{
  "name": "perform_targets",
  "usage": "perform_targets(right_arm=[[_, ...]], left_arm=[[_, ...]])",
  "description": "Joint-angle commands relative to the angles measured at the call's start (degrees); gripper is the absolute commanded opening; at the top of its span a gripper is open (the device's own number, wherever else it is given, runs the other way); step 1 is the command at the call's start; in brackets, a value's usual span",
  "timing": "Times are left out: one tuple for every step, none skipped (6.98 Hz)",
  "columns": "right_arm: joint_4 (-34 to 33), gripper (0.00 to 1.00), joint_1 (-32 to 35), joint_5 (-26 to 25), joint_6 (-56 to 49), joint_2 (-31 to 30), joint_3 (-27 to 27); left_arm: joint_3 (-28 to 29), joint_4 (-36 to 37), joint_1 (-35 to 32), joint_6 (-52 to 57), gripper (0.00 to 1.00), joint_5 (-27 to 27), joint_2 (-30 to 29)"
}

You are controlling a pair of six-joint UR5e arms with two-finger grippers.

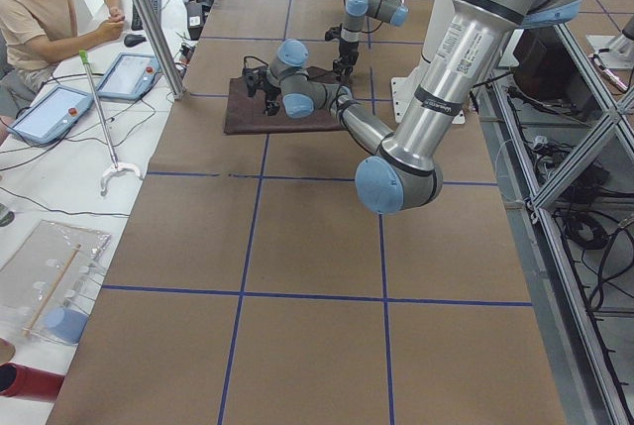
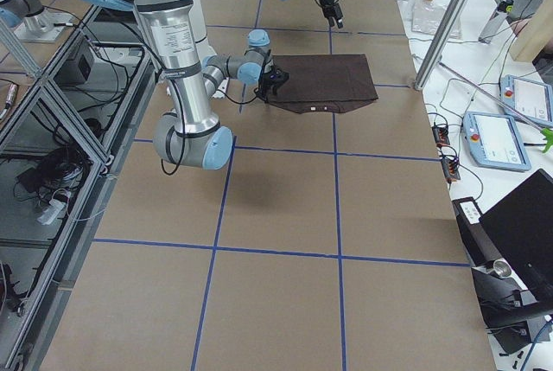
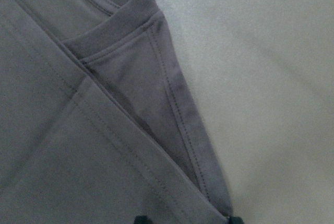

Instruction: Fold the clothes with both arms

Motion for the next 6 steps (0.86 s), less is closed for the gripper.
perform_targets(right_arm=[[-0.3, 0.22, 0.1, 0.2, 0.1, 0.2, -0.1], [-0.2, 0.00, 0.1, 0.3, -0.1, 0.1, -0.1], [-0.2, 0.00, 0.1, 0.5, -0.2, 0.2, 0.1], [-0.2, 0.00, 0.4, 0.6, -0.3, 0.4, 0.5], [-0.4, 0.00, 0.8, 1.4, -0.3, 0.4, 1.7], [-0.5, 0.00, 0.9, 1.7, -0.1, -0.1, 3.1]], left_arm=[[0.0, 0.0, 0.0, 0.0, 0.98, 0.0, 0.1], [-0.1, 0.0, 0.0, -0.1, 0.98, 0.0, 0.4], [-0.1, 0.0, 0.0, -0.1, 0.98, 0.0, 0.5], [-0.1, 0.0, 0.0, -0.1, 0.98, 0.0, 0.8], [-0.3, 0.0, 0.0, -0.4, 0.98, 0.0, 0.9], [-2.3, 0.0, 0.6, -5.4, 0.98, 0.1, 2.4]])
